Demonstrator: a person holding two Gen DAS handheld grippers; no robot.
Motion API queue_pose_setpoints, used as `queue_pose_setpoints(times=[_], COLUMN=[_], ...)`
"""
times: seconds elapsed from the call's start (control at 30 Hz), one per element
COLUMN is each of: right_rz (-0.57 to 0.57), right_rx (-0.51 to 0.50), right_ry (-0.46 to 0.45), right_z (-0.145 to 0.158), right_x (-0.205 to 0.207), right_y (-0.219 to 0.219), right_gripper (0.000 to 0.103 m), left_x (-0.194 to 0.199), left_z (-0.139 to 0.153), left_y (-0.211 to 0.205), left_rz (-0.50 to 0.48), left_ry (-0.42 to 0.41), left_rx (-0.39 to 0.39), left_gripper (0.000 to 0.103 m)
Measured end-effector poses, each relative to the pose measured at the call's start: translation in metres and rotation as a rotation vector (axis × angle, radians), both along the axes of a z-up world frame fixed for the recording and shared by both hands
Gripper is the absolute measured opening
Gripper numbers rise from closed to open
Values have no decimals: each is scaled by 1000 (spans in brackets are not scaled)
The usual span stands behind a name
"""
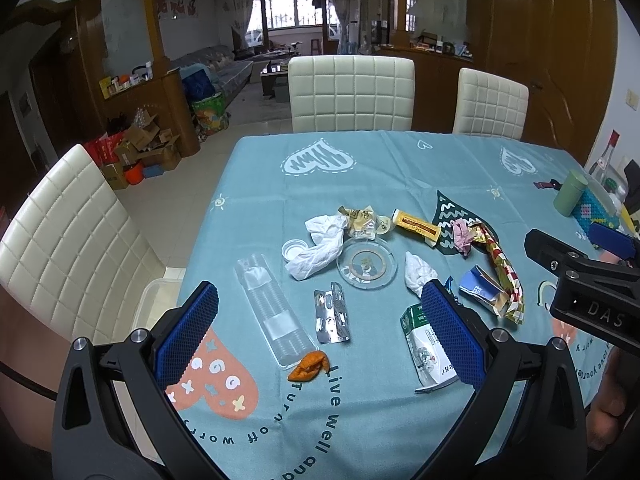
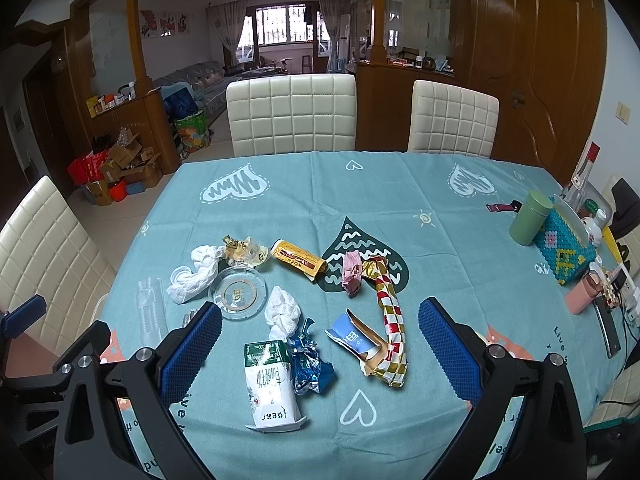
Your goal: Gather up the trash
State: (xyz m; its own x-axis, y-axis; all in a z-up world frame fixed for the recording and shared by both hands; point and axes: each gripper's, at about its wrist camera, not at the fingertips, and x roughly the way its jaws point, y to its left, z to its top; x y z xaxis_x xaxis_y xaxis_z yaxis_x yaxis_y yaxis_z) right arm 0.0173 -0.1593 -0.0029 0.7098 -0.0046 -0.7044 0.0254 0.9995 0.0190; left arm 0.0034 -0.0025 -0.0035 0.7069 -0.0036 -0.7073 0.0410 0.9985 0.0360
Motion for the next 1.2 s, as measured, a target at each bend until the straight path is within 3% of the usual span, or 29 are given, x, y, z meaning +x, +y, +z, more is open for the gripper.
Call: queue_pose_setpoints(times=[1.2], right_rz=[5], right_rx=[1], right_ry=[45], right_z=[-16], right_x=[2], right_y=[-1], right_gripper=[96], left_x=[2], left_z=[-11], left_y=[-5], left_rz=[-3], left_ry=[31], left_rx=[8], left_gripper=[100])
